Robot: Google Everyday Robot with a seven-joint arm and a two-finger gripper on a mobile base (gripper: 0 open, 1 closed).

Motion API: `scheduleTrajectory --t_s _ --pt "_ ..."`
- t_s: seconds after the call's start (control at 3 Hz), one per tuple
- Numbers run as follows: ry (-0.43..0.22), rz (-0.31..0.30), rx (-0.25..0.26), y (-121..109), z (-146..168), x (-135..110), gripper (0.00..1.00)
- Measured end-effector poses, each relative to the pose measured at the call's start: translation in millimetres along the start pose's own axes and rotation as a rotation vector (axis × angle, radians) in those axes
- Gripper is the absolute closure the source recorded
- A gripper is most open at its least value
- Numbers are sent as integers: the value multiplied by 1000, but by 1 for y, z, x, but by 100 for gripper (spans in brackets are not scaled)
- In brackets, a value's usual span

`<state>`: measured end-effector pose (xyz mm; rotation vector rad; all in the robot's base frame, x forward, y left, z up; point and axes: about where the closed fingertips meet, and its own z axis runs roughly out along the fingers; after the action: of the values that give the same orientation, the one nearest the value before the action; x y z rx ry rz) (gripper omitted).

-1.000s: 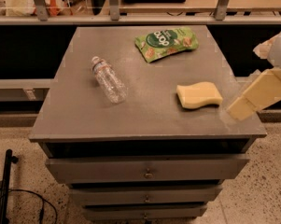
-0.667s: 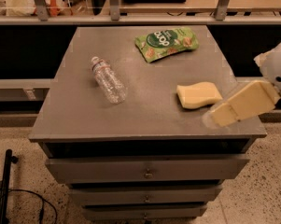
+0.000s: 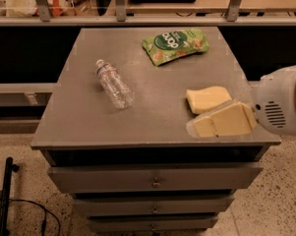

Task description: Move water bottle near green rice chip bag

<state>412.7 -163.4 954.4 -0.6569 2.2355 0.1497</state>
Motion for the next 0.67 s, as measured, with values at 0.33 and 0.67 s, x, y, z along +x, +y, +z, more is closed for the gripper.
scheduleTrajectory --t_s 0.33,0.67 --pt "-24 0 19 -3 0 -6 0" --pt "-28 12 25 5 -2 -4 0"
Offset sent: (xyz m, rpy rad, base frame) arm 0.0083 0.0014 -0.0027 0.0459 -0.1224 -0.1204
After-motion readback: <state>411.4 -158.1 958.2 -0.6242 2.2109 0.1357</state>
